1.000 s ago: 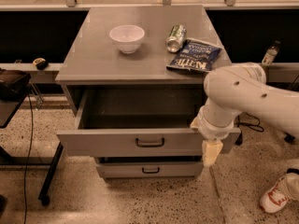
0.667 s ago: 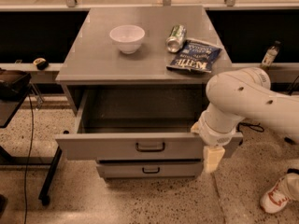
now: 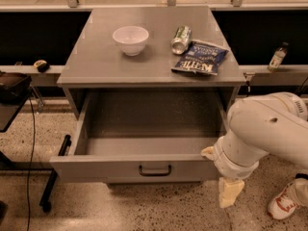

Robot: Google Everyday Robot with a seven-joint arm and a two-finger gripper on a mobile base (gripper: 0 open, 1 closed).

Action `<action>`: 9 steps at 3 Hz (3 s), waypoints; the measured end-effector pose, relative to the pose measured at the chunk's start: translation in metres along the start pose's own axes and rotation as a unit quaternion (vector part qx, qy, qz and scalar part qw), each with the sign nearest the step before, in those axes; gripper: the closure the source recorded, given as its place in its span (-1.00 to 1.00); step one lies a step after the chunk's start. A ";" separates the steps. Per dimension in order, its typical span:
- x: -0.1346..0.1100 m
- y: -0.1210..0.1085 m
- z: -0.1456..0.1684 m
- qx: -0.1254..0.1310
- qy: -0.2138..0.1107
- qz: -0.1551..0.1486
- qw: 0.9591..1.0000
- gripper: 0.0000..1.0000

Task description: Open top drawer

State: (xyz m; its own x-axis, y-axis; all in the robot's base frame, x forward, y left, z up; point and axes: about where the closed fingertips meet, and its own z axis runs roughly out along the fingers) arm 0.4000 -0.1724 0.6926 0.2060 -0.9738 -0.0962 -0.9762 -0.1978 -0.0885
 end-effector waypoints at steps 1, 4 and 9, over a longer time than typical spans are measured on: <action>-0.011 0.004 -0.021 0.027 0.003 -0.018 0.999 -0.60; -0.033 -0.084 -0.045 0.055 0.020 -0.053 0.997 -0.56; 0.029 -0.157 0.006 0.071 -0.025 0.067 0.995 1.00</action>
Offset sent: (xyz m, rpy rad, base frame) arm 0.0170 0.0433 0.0642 -0.0117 -0.1708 0.1198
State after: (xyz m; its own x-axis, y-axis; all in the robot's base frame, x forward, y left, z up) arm 0.5599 -0.1689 0.6977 0.0819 -0.9828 -0.1655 -0.9765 -0.0459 -0.2107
